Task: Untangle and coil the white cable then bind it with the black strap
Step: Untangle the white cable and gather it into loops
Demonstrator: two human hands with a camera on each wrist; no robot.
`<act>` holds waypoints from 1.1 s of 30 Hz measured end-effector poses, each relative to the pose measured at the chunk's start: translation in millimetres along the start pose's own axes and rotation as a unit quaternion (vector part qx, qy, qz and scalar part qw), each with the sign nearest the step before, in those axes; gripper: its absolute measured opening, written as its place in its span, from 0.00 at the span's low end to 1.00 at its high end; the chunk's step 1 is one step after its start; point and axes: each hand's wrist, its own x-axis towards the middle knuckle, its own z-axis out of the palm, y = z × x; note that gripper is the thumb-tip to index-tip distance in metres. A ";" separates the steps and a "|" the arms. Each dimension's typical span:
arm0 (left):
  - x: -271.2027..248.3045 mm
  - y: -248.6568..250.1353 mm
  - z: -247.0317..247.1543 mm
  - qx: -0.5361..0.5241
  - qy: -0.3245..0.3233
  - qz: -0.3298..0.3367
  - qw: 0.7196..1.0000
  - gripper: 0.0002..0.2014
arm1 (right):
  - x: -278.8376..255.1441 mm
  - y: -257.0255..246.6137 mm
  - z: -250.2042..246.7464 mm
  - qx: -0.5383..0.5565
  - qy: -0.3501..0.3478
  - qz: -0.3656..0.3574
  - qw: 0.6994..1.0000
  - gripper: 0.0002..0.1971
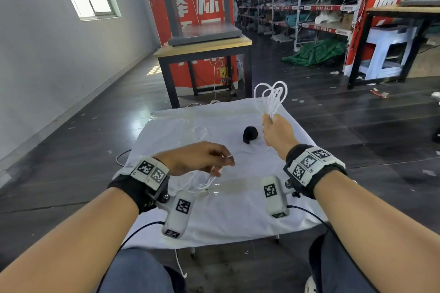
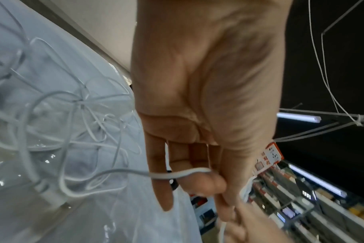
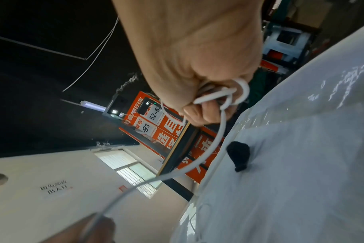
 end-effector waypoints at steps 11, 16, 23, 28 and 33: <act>9.4 18.2 -10.6 -0.251 0.268 -0.014 0.930 0.07 | -30.8 -12.0 21.0 -0.038 -0.300 0.094 0.949 0.16; 16.5 19.8 -24.9 -0.351 0.317 -0.042 0.880 0.06 | -35.9 -14.0 20.3 -0.028 -0.345 0.073 0.935 0.19; 20.4 17.7 -26.7 -0.409 0.344 -0.005 0.845 0.07 | -37.4 -15.9 24.8 -0.041 -0.350 -0.014 0.936 0.21; 19.2 13.3 -33.9 -0.321 0.379 0.006 0.868 0.05 | -32.5 -12.9 24.7 -0.026 -0.339 -0.025 0.940 0.14; 17.0 11.8 -32.8 -0.297 0.388 0.009 0.873 0.04 | -35.6 -16.5 23.6 0.057 -0.358 -0.012 0.932 0.15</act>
